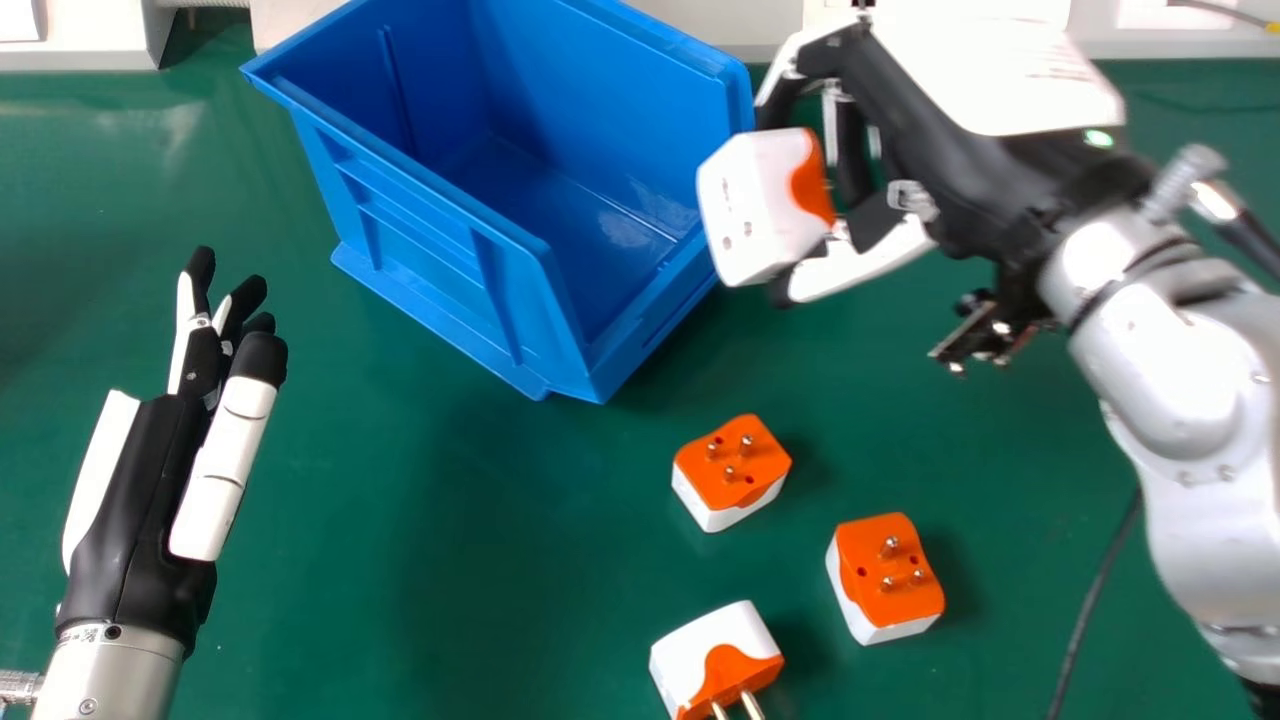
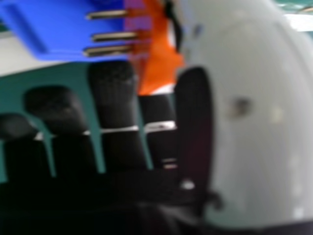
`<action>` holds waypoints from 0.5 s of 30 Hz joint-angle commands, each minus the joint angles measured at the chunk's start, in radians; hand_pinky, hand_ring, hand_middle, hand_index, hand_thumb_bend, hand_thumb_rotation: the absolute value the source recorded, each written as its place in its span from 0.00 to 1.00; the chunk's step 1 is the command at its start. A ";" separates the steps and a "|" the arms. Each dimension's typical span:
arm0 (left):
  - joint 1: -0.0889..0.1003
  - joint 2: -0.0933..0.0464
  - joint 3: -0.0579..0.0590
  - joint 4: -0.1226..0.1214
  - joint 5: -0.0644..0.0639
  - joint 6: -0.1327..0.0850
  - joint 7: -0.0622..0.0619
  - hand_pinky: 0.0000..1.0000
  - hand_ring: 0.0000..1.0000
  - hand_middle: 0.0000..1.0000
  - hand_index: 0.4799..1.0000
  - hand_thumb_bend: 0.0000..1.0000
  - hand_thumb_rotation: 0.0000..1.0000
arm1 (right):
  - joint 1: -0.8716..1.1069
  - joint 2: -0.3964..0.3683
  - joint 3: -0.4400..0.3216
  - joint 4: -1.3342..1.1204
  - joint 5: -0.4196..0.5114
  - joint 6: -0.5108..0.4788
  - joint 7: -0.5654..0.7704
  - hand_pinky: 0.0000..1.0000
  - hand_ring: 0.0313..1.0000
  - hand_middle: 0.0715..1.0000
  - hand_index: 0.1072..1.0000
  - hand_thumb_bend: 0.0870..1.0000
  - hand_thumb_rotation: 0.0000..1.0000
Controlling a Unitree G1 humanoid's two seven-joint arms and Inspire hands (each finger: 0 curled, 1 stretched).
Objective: Pick all objects and put in blue box
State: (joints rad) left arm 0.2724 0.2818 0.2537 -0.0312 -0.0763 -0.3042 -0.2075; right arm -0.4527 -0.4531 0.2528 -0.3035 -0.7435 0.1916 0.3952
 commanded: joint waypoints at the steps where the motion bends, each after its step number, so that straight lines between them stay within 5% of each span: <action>1: -0.001 -0.004 -0.005 -0.031 0.010 -0.006 0.008 0.92 0.96 0.98 1.00 0.71 1.00 | -0.082 0.022 0.006 0.032 -0.002 -0.026 -0.034 0.05 0.08 0.13 0.41 0.44 0.14; 15: 0.013 -0.003 -0.012 -0.060 0.001 0.010 0.006 0.91 0.96 0.98 0.99 0.69 1.00 | -0.331 0.169 0.106 0.390 -0.034 -0.037 -0.116 0.04 0.06 0.10 0.41 0.44 0.14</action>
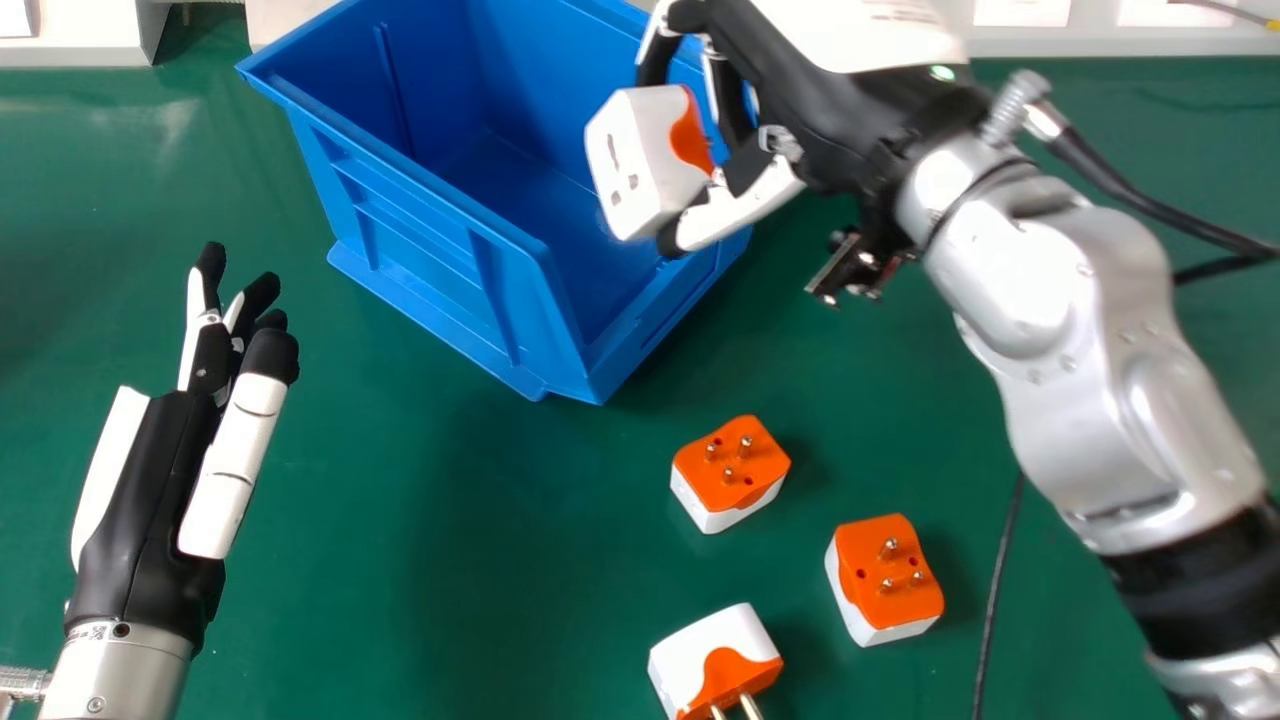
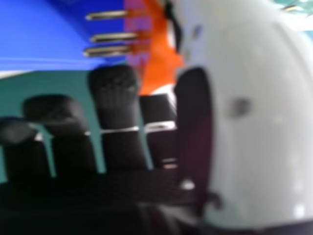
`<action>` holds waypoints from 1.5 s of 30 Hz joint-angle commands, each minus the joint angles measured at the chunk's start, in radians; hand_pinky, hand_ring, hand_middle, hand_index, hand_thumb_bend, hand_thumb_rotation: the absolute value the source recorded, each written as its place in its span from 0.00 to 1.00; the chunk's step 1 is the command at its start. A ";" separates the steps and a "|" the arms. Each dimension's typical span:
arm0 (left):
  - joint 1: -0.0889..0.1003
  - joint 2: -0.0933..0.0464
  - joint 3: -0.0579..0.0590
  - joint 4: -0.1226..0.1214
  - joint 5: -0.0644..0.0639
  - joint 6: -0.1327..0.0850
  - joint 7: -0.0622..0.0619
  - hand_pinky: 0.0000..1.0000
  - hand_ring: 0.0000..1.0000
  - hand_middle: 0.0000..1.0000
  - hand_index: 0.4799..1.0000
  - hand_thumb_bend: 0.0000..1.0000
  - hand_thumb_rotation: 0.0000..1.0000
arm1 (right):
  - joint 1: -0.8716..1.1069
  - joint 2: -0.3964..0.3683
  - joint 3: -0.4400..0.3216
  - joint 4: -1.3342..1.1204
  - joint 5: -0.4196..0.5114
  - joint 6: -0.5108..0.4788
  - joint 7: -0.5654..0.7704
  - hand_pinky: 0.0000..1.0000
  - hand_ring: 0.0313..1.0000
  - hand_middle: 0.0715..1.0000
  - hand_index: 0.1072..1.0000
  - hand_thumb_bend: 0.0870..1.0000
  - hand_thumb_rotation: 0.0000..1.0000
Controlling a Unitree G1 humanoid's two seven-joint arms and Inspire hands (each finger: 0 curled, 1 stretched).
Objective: Pick all objects and put in blue box
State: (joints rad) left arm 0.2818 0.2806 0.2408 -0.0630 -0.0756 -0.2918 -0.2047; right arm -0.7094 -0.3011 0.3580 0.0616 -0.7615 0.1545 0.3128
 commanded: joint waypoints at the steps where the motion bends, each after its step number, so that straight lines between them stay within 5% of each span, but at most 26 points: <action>1: 0.006 -0.002 0.001 -0.032 0.000 -0.001 0.003 0.91 0.96 0.98 0.99 0.69 1.00 | -0.097 0.029 0.008 0.063 -0.020 0.003 -0.045 0.04 0.06 0.10 0.41 0.44 0.14; 12: 0.030 0.004 0.010 -0.052 -0.006 -0.002 -0.006 0.91 0.96 0.98 0.99 0.69 1.00 | -0.388 0.172 0.097 0.597 -0.045 0.006 -0.211 0.05 0.07 0.13 0.42 0.44 0.13; 19: 0.045 0.007 0.016 -0.057 -0.003 -0.018 -0.010 0.91 0.97 0.98 1.00 0.69 1.00 | -0.521 0.233 0.152 0.887 -0.042 -0.030 -0.315 0.05 0.08 0.29 0.41 0.46 0.05; 25: 0.057 0.008 0.023 -0.052 -0.005 -0.036 -0.013 0.92 0.97 0.98 1.00 0.70 1.00 | -0.573 0.274 0.195 1.042 -0.044 -0.061 -0.389 0.04 0.08 0.33 0.41 0.47 0.03; 45: 0.120 -0.005 0.013 -0.166 0.014 0.003 0.000 0.91 0.96 0.98 0.99 0.72 1.00 | -0.565 0.305 0.253 1.163 -0.035 -0.092 -0.435 0.07 0.09 0.39 0.41 0.48 0.00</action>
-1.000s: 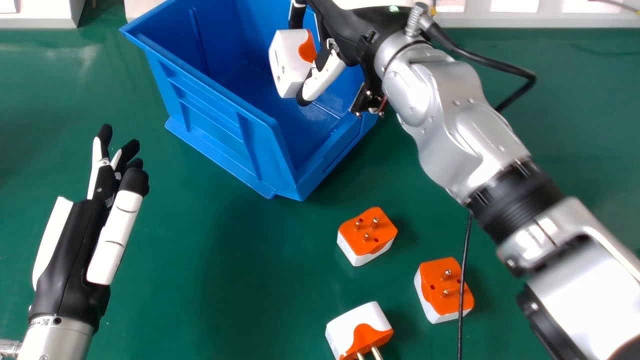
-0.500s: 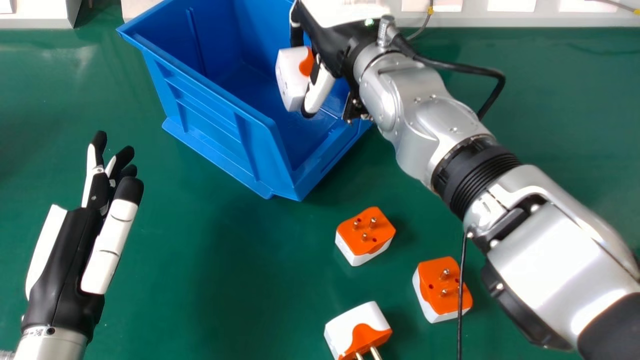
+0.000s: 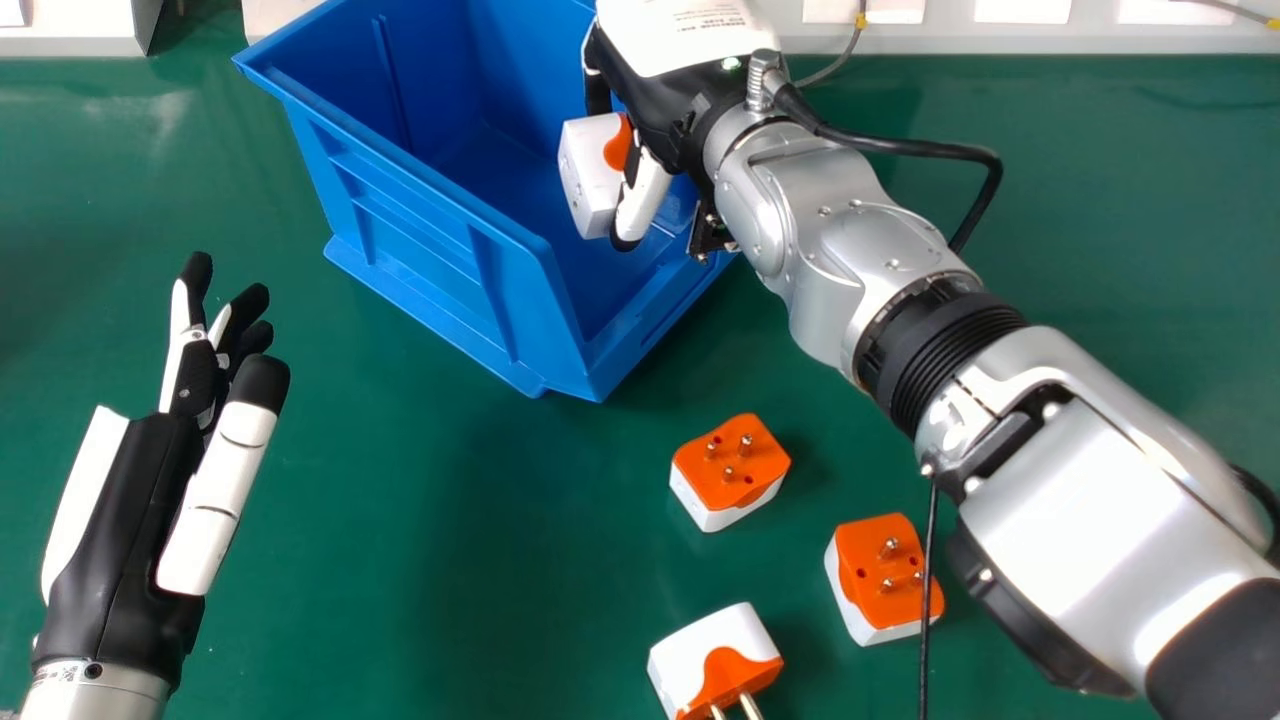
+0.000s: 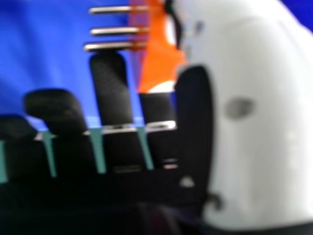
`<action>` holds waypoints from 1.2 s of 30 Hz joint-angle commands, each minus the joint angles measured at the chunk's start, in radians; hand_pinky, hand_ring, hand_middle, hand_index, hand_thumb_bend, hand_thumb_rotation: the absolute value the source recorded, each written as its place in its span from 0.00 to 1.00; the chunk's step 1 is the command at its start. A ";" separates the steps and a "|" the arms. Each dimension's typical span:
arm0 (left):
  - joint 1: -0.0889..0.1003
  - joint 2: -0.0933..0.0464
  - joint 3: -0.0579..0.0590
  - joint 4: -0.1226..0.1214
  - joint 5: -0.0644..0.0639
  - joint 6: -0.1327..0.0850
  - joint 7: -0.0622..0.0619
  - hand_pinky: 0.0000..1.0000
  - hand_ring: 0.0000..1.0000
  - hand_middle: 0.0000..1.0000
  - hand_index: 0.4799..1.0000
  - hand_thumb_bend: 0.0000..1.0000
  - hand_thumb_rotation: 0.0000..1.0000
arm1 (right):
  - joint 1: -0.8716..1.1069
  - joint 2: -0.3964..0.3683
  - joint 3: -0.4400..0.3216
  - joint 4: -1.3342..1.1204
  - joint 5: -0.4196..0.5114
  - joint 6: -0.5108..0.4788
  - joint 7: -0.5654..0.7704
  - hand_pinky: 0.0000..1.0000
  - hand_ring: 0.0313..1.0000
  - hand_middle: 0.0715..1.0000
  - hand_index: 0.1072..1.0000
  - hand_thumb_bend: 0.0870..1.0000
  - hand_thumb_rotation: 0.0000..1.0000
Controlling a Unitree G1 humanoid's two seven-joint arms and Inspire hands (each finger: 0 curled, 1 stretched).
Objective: Pick all objects and put in blue box
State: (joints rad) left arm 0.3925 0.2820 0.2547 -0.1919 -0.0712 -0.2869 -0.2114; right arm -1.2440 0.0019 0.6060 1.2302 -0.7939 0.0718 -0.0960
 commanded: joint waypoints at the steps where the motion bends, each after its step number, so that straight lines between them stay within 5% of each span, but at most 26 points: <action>1: 0.013 -0.007 -0.002 -0.043 0.011 0.001 0.008 0.91 0.96 0.98 0.99 0.72 1.00 | -0.027 0.002 0.007 -0.005 -0.002 -0.012 -0.024 0.06 0.09 0.40 0.41 0.48 0.00; 18: 0.055 -0.029 -0.006 -0.133 0.026 0.058 0.017 0.89 0.95 0.97 0.97 0.72 1.00 | 0.004 0.017 0.075 0.011 -0.014 -0.004 0.007 0.06 0.08 0.37 0.41 0.48 0.00; 28: 0.104 -0.039 -0.005 -0.189 0.022 0.069 0.015 0.88 0.94 0.96 0.96 0.73 1.00 | 0.035 0.020 0.096 0.005 -0.021 0.006 -0.001 0.05 0.07 0.39 0.41 0.48 0.00; 32: 0.119 -0.044 -0.007 -0.208 0.019 0.072 0.014 0.87 0.93 0.96 0.95 0.73 1.00 | 0.042 0.022 0.106 0.004 -0.022 0.016 -0.013 0.03 0.06 0.20 0.41 0.48 0.07; 36: 0.135 -0.049 -0.009 -0.230 0.018 0.076 0.015 0.87 0.93 0.96 0.95 0.73 1.00 | 0.046 0.022 0.109 0.001 -0.020 0.023 -0.014 0.03 0.05 0.14 0.41 0.47 0.09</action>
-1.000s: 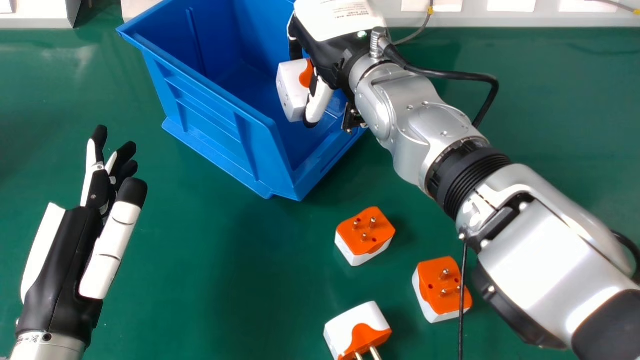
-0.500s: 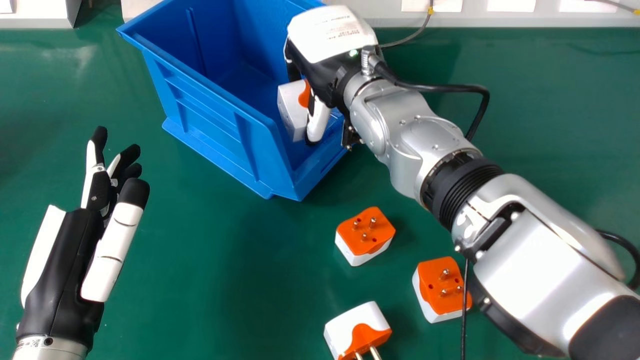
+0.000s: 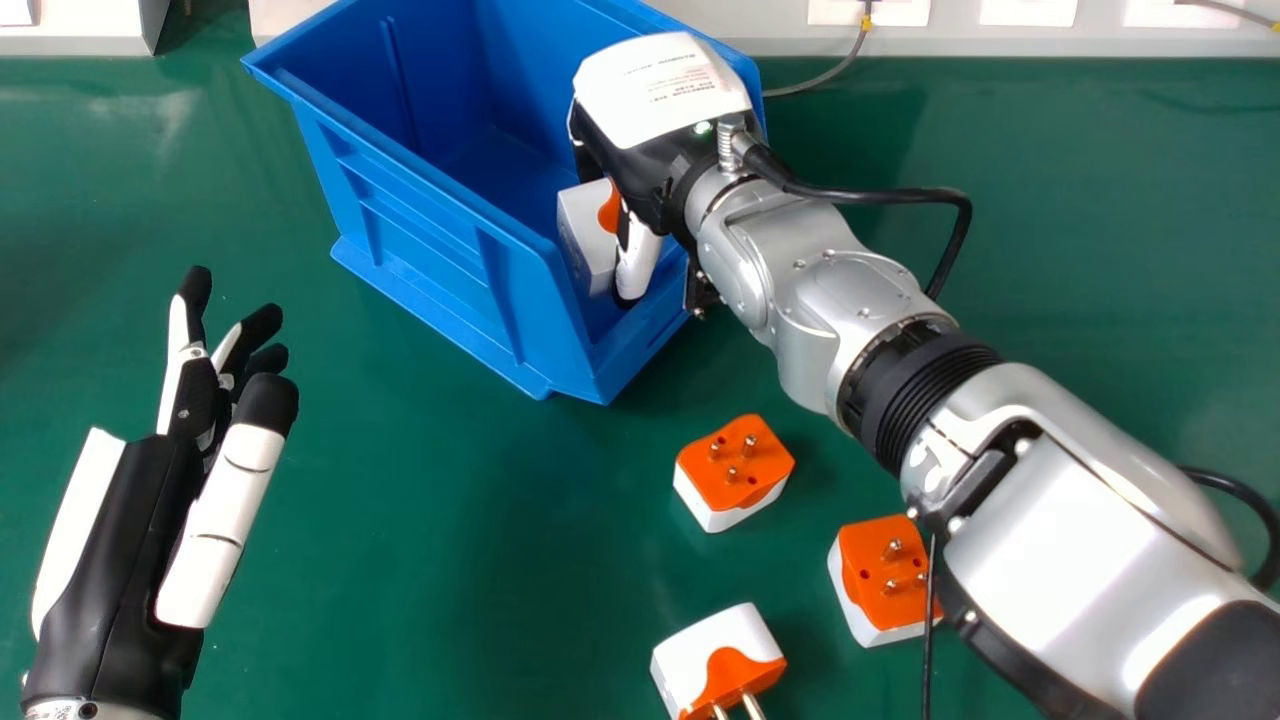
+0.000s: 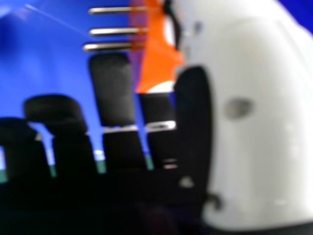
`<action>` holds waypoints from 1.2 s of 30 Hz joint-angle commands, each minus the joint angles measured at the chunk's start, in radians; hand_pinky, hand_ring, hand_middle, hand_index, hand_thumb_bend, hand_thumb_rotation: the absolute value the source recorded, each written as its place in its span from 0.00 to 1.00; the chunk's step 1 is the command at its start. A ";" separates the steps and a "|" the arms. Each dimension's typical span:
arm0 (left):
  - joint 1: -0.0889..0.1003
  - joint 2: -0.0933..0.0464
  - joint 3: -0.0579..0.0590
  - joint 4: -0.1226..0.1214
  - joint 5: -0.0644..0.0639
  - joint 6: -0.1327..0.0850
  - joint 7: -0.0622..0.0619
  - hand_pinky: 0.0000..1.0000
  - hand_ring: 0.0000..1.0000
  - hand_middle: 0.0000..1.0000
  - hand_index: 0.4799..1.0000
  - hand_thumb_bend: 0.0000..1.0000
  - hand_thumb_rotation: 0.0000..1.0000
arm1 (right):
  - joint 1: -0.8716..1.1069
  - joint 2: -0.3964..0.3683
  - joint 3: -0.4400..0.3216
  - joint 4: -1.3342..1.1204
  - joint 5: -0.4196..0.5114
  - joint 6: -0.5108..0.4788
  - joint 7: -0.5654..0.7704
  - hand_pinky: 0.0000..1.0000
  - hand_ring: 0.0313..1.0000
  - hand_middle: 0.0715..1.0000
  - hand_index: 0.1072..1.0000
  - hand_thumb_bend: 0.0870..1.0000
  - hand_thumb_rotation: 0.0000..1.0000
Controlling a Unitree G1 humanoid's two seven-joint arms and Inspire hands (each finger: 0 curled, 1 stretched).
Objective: Pick all objects and put in blue box
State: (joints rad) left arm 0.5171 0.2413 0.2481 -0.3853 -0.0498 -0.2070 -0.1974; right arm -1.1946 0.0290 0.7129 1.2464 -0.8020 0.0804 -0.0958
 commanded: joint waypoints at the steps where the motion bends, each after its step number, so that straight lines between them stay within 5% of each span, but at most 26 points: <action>1: 0.015 -0.010 -0.004 -0.043 -0.003 -0.002 0.001 0.87 0.93 0.96 0.95 0.73 1.00 | -0.003 -0.003 0.001 -0.015 -0.010 0.016 -0.011 0.03 0.05 0.14 0.41 0.47 0.09; 19: 0.040 -0.024 -0.012 -0.089 -0.006 0.025 -0.004 0.85 0.93 0.95 0.93 0.76 1.00 | 0.024 0.013 -0.039 -0.018 0.034 0.005 -0.068 0.04 0.06 0.09 0.41 0.47 0.12; 27: 0.026 -0.026 -0.016 -0.076 -0.004 0.026 -0.005 0.85 0.93 0.95 0.92 0.76 1.00 | 0.051 0.004 -0.065 -0.021 0.052 -0.029 -0.124 0.06 0.08 0.12 0.42 0.47 0.12; 29: 0.022 -0.026 -0.017 -0.073 -0.002 0.025 -0.005 0.86 0.93 0.95 0.92 0.77 1.00 | 0.047 -0.008 -0.038 -0.027 0.020 -0.029 -0.113 0.16 0.22 0.27 0.42 0.47 0.11; 30: 0.020 -0.026 -0.018 -0.072 -0.001 0.025 -0.004 0.86 0.93 0.95 0.92 0.77 1.00 | 0.045 -0.013 -0.031 -0.029 0.013 -0.032 -0.107 0.16 0.22 0.27 0.42 0.47 0.11; 31: 0.018 -0.025 -0.018 -0.071 0.000 0.026 -0.004 0.86 0.93 0.94 0.92 0.77 1.00 | 0.044 -0.015 -0.027 -0.031 0.010 -0.034 -0.104 0.26 0.34 0.39 0.43 0.46 0.12; 32: 0.016 -0.025 -0.019 -0.071 0.001 0.027 -0.003 0.86 0.93 0.94 0.92 0.77 1.00 | 0.044 -0.017 -0.027 -0.032 0.011 -0.038 -0.103 0.26 0.34 0.39 0.43 0.46 0.12; 36: 0.001 -0.023 -0.021 -0.061 0.008 0.031 -0.001 0.86 0.93 0.94 0.92 0.77 1.00 | 0.051 -0.018 -0.042 -0.034 0.016 -0.050 -0.133 0.51 0.65 0.71 0.69 0.42 0.35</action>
State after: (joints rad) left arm 0.5296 0.2158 0.2305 -0.4410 -0.0477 -0.1704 -0.1992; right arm -1.1237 0.0243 0.6806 1.2361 -0.7851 0.0346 -0.1945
